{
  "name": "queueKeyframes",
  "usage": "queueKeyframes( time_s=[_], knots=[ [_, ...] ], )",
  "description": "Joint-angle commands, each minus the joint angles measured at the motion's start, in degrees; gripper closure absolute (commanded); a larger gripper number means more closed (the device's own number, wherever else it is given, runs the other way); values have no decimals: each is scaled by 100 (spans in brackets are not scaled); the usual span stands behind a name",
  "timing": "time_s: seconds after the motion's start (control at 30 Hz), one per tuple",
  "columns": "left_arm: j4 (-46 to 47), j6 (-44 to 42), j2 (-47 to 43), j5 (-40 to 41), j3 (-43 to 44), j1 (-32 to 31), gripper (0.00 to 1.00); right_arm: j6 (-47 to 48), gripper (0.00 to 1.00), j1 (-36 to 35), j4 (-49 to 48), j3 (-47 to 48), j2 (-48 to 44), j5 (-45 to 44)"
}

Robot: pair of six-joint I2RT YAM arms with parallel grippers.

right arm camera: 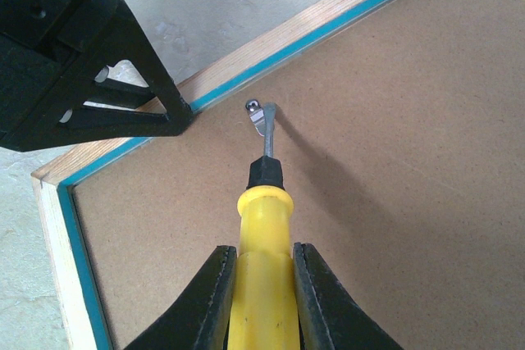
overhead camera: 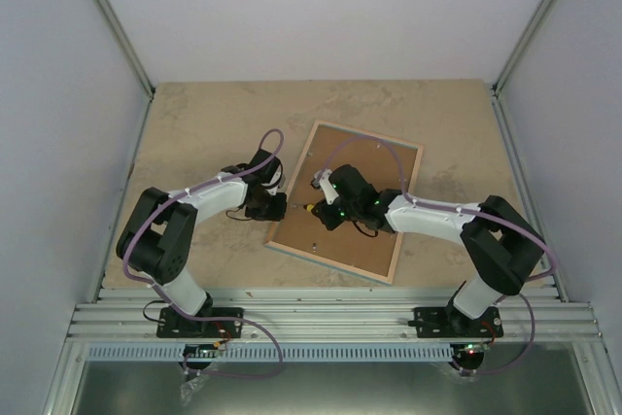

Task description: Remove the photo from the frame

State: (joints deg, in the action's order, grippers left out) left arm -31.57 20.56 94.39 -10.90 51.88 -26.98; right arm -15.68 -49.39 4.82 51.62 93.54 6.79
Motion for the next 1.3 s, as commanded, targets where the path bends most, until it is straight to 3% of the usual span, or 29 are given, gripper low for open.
queueKeyframes(
  time_s=[0.0, 0.5, 0.93, 1.27],
  knots=[
    [32, 237, 93, 59, -168, -3, 88, 45, 100, -36, 168, -102, -126, -15],
    [-222, 457, -197, -151, -364, -72, 87, -48, 99, -34, -355, -486, -869, -617],
    [-409, 1312, -940, -470, -987, -528, 82, -59, 100, 46, -461, -732, -1118, -1102],
    [-695, 1293, -1168, 59, -609, -574, 58, 115, 100, 204, -778, -758, -1093, -990]
  ],
)
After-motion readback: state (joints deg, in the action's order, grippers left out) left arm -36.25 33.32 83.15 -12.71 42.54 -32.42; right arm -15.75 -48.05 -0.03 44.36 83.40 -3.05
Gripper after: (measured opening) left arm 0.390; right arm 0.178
